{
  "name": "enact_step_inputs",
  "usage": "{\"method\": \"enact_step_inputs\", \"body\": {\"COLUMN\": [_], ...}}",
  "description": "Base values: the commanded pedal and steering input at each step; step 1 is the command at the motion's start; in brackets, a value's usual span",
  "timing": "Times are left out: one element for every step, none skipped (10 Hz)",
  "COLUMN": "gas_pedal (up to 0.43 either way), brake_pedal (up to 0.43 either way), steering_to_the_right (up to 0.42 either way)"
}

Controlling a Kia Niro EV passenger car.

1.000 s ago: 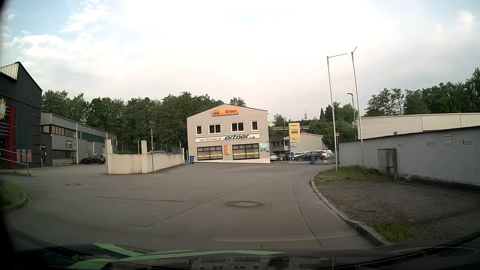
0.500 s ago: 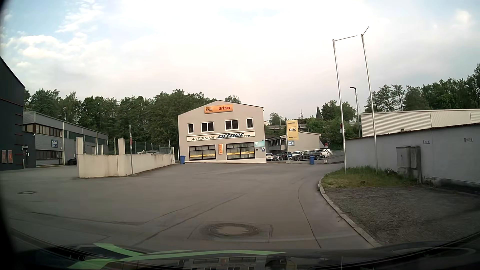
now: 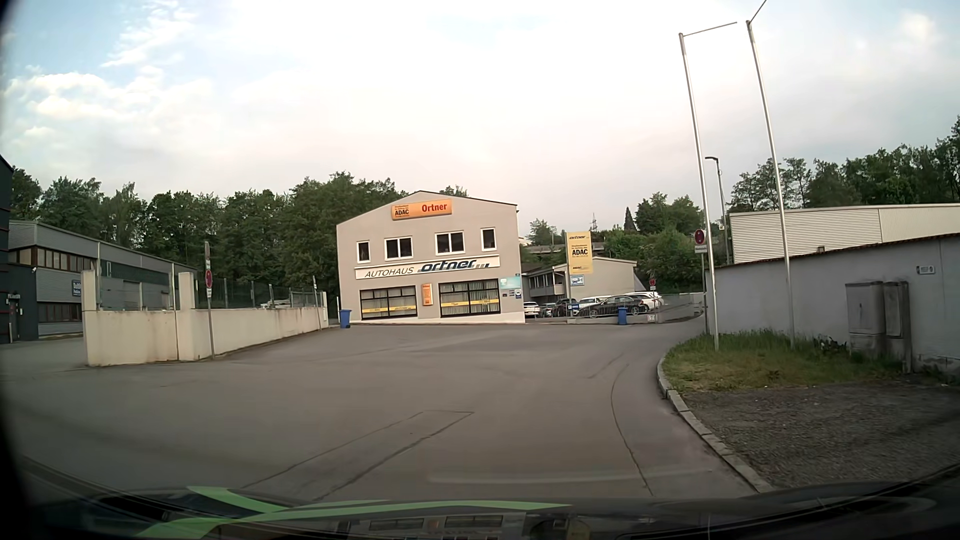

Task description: Follow the waypoints while adhering to traffic rules and regulations

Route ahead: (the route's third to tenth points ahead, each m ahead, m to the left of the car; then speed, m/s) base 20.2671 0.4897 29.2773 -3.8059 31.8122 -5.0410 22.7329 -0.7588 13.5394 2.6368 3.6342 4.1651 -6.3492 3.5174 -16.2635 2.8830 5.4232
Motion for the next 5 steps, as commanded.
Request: {"method": "enact_step_inputs", "body": {"gas_pedal": [0.02,0.008,0.0,0.0,0.0], "brake_pedal": [0.0,0.0,0.0,0.0,0.0], "steering_to_the_right": [0.015,0.016,0.016,0.016,0.022]}}
